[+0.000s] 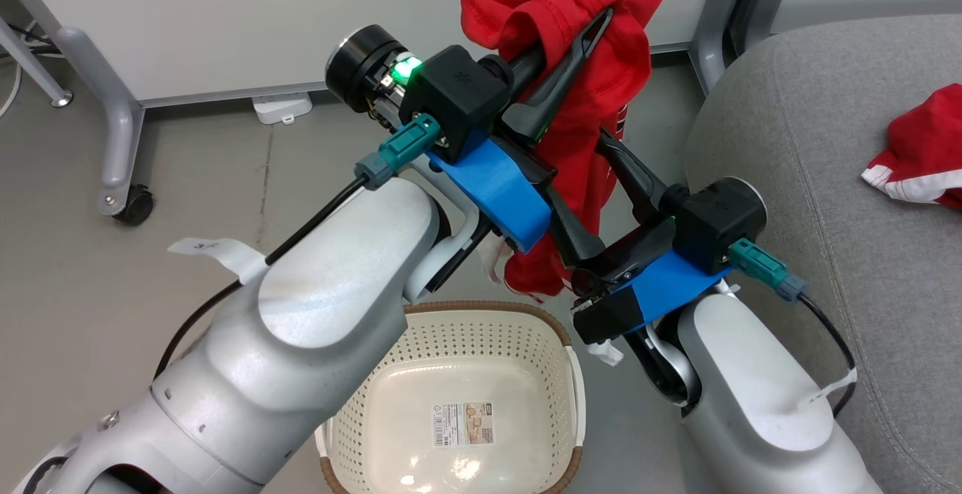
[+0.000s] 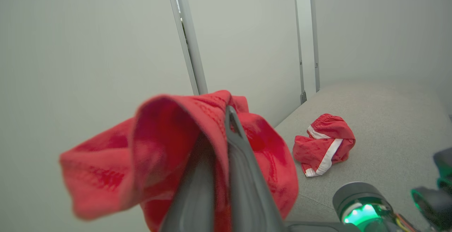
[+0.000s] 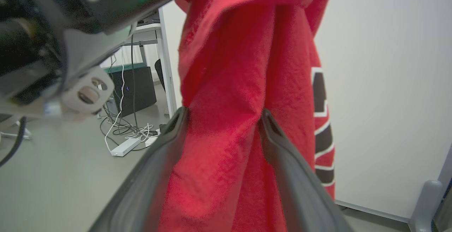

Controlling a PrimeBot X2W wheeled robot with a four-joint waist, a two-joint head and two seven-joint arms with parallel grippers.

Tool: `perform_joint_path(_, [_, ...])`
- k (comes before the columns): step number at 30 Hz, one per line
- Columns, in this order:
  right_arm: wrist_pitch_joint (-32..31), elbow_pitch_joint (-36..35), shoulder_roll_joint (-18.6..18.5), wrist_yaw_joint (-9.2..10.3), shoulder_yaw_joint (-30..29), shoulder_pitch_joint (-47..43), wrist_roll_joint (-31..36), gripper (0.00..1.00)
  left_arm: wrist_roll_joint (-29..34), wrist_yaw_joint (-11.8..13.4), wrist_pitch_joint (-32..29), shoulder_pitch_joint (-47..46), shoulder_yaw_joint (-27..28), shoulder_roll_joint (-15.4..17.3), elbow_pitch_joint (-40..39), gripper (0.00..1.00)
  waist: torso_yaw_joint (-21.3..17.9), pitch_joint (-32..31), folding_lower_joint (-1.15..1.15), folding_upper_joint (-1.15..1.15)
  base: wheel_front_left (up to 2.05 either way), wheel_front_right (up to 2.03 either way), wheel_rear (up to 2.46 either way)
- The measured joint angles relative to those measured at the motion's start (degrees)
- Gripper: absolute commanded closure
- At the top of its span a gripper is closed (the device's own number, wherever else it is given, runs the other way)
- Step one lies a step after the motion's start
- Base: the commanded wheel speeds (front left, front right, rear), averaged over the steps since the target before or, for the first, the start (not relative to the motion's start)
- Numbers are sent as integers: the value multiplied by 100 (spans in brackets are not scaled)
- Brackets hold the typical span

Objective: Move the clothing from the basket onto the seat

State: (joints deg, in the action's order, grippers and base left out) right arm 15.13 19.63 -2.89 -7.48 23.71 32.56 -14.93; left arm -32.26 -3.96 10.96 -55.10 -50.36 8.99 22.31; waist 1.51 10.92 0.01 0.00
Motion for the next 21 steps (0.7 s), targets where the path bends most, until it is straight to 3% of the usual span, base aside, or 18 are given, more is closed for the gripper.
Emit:
perform_joint_path(2, [1,162,5,0,84,68,-71,0,0,-10,23,-18,-21,-32,23,100,13,-5,0,0,0,0,0])
perform_joint_path(3, [0,242,5,0,92,88,-112,23,-1,-11,27,-18,-27,-35,40,100,19,-7,0,0,0,0,0])
perform_joint_path(4, [0,321,5,0,85,105,-165,100,-1,-12,32,-19,-35,-42,55,100,23,-9,0,0,0,0,0])
perform_joint_path(21, [0,499,2,0,143,231,-219,100,-63,-53,134,-32,-73,-83,208,100,2,-145,-1,0,0,0,0])
